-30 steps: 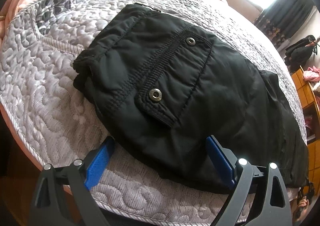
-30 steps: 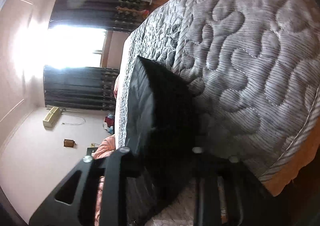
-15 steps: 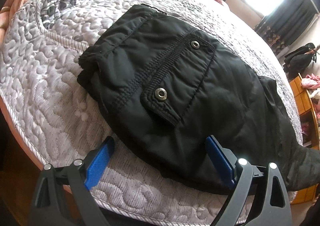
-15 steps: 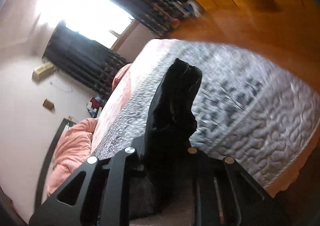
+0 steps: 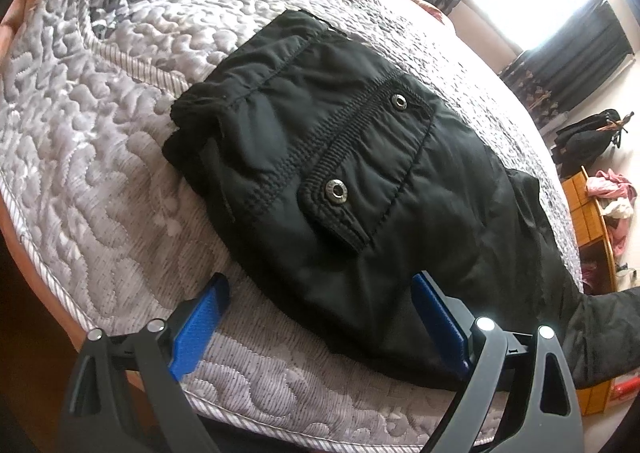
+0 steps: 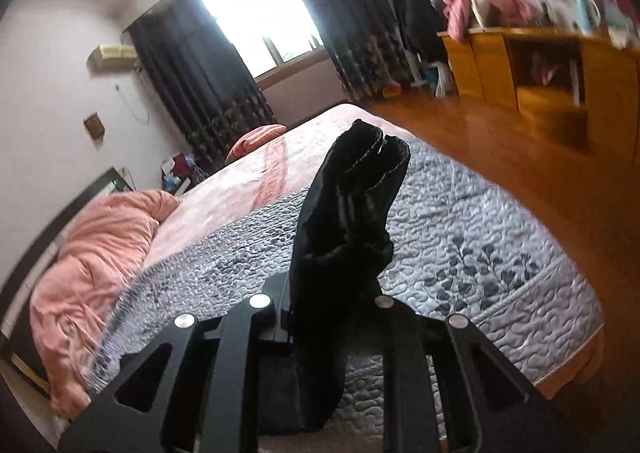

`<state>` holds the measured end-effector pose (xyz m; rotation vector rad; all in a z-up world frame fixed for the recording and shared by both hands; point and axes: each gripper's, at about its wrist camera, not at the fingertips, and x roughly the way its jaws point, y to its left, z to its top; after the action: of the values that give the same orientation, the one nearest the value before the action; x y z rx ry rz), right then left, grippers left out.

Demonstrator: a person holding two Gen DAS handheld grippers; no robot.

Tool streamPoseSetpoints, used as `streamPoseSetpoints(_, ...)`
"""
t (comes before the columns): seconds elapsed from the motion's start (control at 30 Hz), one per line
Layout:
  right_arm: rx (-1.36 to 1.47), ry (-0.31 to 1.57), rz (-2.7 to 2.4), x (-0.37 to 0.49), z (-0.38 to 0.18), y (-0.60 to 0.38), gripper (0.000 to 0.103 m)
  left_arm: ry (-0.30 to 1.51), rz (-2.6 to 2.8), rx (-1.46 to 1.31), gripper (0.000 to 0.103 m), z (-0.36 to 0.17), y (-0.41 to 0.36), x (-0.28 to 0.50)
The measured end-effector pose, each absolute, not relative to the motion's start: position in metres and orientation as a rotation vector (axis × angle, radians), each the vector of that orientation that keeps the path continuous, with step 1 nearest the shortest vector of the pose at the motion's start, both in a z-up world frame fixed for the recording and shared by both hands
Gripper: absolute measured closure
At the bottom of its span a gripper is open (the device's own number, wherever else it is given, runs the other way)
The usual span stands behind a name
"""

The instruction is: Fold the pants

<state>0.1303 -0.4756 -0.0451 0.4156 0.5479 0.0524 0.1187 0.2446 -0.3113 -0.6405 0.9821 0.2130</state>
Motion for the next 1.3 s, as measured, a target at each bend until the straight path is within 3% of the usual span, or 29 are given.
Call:
streamPoseSetpoints(0.6, 0.061, 0.496, 0.07, 0.124, -0.001, -0.36, 0.087, 0.972, 0.179, -0.678, 0.01, -0.309, 0.256, 0.108)
streamPoseSetpoints(1.3, -0.191, 0.511, 0.086, 0.133, -0.017, -0.272, 0.087, 0.963, 0.16, -0.704, 0.01, -0.311, 0.268, 0.102)
